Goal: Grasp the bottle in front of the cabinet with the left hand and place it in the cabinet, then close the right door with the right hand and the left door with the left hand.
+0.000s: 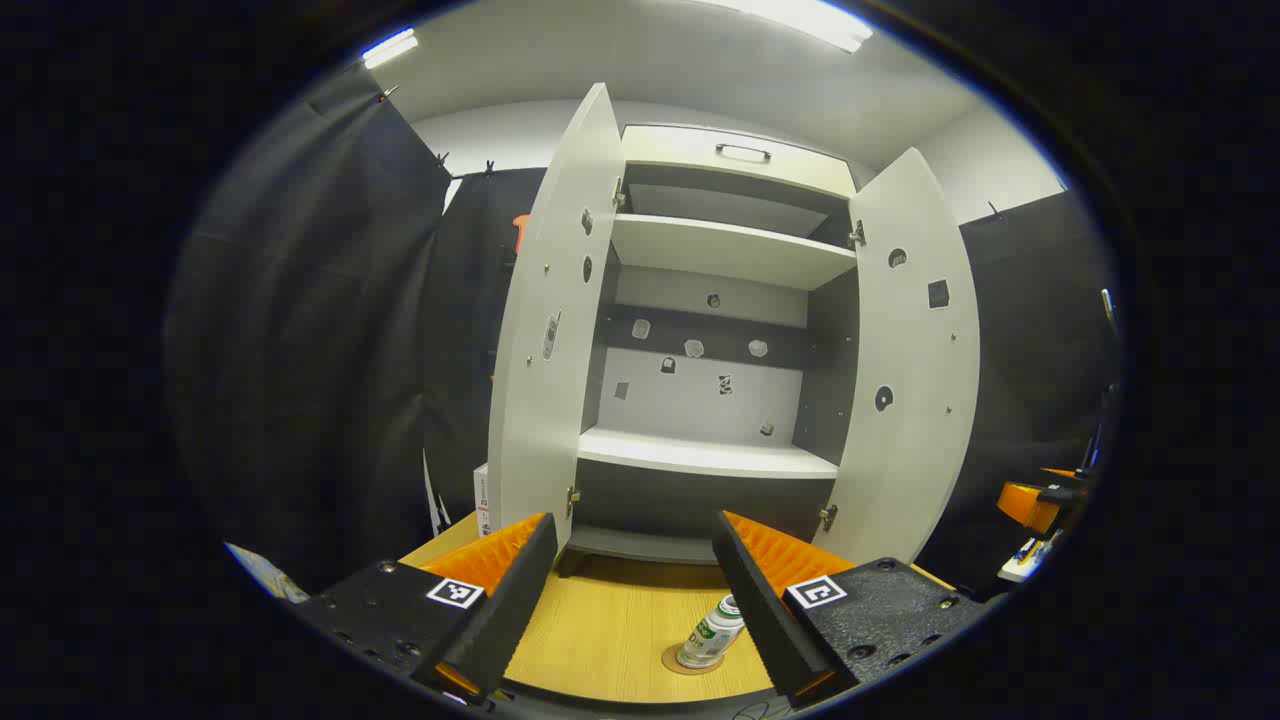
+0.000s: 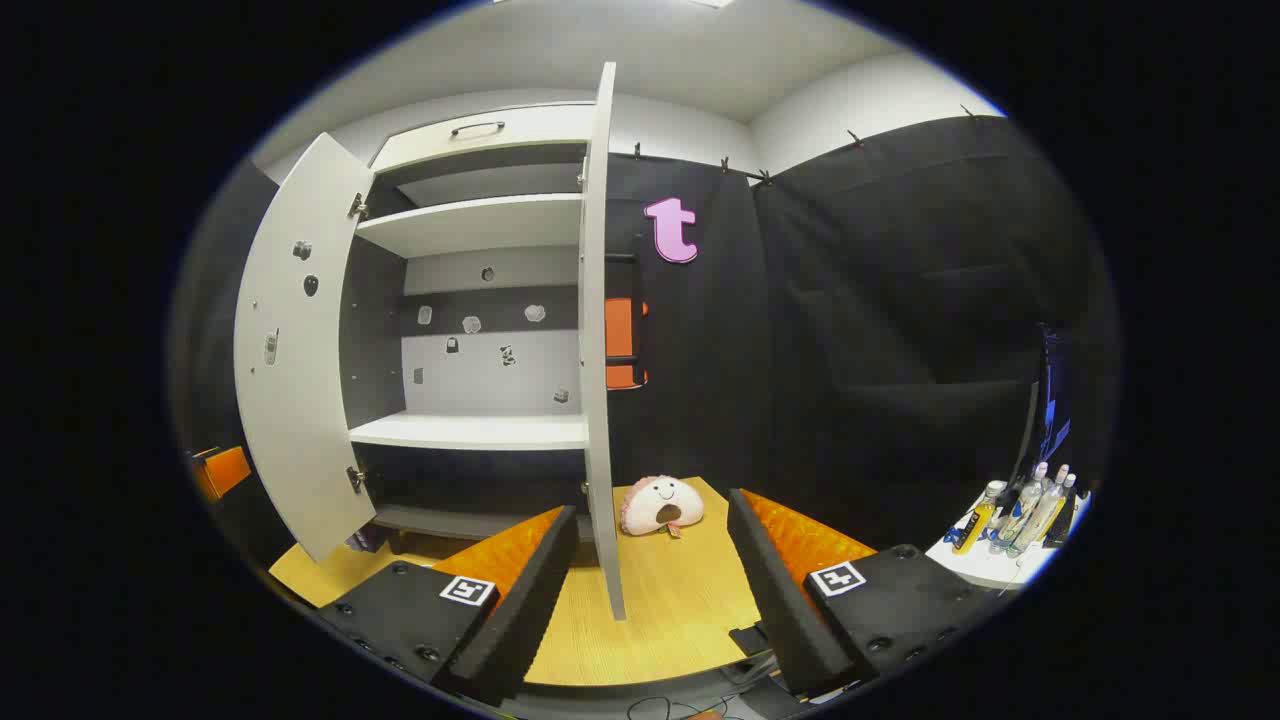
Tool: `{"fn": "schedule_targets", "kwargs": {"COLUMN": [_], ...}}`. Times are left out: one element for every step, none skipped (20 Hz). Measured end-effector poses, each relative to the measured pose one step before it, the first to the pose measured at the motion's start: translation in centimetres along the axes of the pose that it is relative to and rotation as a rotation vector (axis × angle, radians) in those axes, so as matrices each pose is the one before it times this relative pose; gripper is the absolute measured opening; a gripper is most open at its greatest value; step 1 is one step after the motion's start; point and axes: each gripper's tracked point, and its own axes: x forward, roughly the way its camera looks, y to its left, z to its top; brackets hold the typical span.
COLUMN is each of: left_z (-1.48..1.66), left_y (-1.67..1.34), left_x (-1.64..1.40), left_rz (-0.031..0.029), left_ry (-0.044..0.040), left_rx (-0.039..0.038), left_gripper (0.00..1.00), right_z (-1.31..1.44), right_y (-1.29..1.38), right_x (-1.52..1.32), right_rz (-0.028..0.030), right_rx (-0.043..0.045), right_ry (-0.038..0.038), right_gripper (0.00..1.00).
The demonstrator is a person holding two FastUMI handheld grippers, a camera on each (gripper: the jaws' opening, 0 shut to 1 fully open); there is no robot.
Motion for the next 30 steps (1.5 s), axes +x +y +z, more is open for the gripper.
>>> {"fn": "schedule_targets", "kwargs": {"left_z": [0.150,-0.043,-0.146,-0.230,-0.103,-0.022,0.074,0.033,0.158,0.104,0.103,-0.021,-0.070,-0.033,-0.103,-0.102,-0.154,-0.088,-0.141,-0.178,-0.280,-0.355,-0.385,-0.464,-0.569,-0.629,-0.790,-0.819,-0.971,-0.933], "left_y": [-0.196,-0.381,-0.560,-0.510,-0.492,-0.594,-0.561,-0.539,-0.445,-0.349,-0.389,-0.372,-0.302,-0.224,-0.165,-0.158,-0.081,-0.111,0.014,-0.051,-0.065,-0.089,-0.129,-0.150,-0.233,-0.384,-0.408,-0.535,-0.675,-0.415], "left_x": [0.024,0.053,0.068,-0.133,-0.095,-0.135,-0.080,-0.066,-0.113,-0.065,0.011,-0.017,-0.009,0.049,0.085,0.086,0.012,-0.067,0.106,0.014,0.057,-0.046,0.119,0.074,0.037,0.077,0.164,0.175,0.174,0.151], "left_rz": [0.00686,0.00166,-0.00514,-0.00021,0.00227,-0.00293,-0.00523,-0.00486,-0.00224,-0.00227,-0.00377,-0.00418,-0.00319,-0.00143,0.00039,-0.00042,0.00061,0.00099,0.00028,-0.00027,-0.00140,-0.00077,-0.00275,-0.00365,-0.00551,-0.00821,-0.01113,-0.01565,-0.02017,-0.01224], "left_ry": [-0.00718,-0.00426,0.00345,0.00453,0.00351,0.00001,-0.00112,-0.00173,-0.00293,-0.00450,-0.00339,-0.00066,0.00124,0.00093,0.00140,0.00168,0.00206,0.00120,0.00121,0.00104,0.00137,0.00212,0.00335,0.00212,0.00357,0.00567,0.00823,0.00622,0.00590,0.00962], "left_rx": [0.00160,-0.00034,-0.00119,-0.00147,-0.00230,-0.00201,0.00210,0.00750,0.00929,0.00666,0.00138,-0.00143,-0.00188,-0.00210,-0.00205,-0.00133,-0.00021,0.00147,0.00237,0.00280,0.00305,0.00394,0.00476,0.00417,0.00288,0.00024,-0.00351,-0.00860,-0.00963,-0.00218], "left_gripper": [0.95,0.95,0.95,0.95,0.95,0.95,0.95,0.95,0.95,0.95,0.95,0.95,0.95,0.95,0.92,0.95,0.95,0.95,0.95,0.95,0.95,0.95,0.95,0.95,0.95,0.95,0.95,0.95,0.95,0.95], "right_z": [0.128,0.201,0.167,0.000,-0.188,-0.106,0.030,0.010,0.027,0.093,0.096,-0.050,0.069,0.042,0.042,0.069,0.184,0.054,0.031,-0.096,-0.049,-0.096,-0.095,0.007,0.034,-0.119,-0.023,0.020,0.006,-0.028], "right_y": [-0.265,-0.272,-0.300,-0.258,-0.256,-0.134,-0.133,-0.159,-0.243,-0.116,-0.077,-0.172,-0.161,-0.243,-0.188,-0.090,0.020,-0.035,-0.047,-0.079,-0.055,-0.017,-0.064,-0.058,0.001,-0.078,-0.127,-0.106,-0.060,-0.155], "right_x": [0.122,0.149,0.145,0.173,0.065,0.068,-0.066,0.037,-0.011,0.179,0.232,0.050,-0.056,-0.017,-0.081,0.084,0.149,0.019,0.046,0.002,-0.039,0.012,0.014,-0.027,0.036,-0.032,-0.086,-0.027,0.019,0.042], "right_rz": [0.00596,0.00400,0.00545,0.00822,0.00858,0.00559,0.00645,0.00521,0.00349,0.00205,0.00197,0.00182,0.00042,-0.00220,-0.00233,0.00003,0.00028,0.00057,0.00039,-0.00072,-0.00035,-0.00028,-0.00073,-0.00059,-0.00021,-0.00064,-0.00123,-0.00185,-0.00217,-0.00359], "right_rx": [-0.00052,0.00004,-0.00013,0.00030,0.00079,0.00266,0.00420,0.00445,0.00279,0.00106,0.00170,0.00227,0.00119,-0.00115,-0.00290,-0.00429,-0.00331,-0.00177,-0.00112,0.00001,0.00081,0.00139,0.00126,0.00055,0.00025,-0.00015,-0.00076,-0.00137,-0.00248,-0.00407], "right_ry": [-0.00071,-0.00422,-0.00203,0.00340,0.00338,0.00066,-0.00022,0.00099,0.00120,0.00159,0.00095,0.00042,0.00016,-0.00157,-0.00174,-0.00178,-0.00170,-0.00245,-0.00121,0.00150,0.00210,0.00327,0.00385,0.00280,0.00179,0.00086,0.00119,0.00136,0.00095,0.00112], "right_gripper": [0.98,0.98,0.98,0.98,0.98,0.98,0.98,0.98,0.98,0.98,0.98,0.98,0.98,0.98,0.98,0.98,0.98,0.98,0.98,0.98,0.98,0.98,0.98,0.98,0.98,0.98,0.98,0.98,0.98,0.98]}}
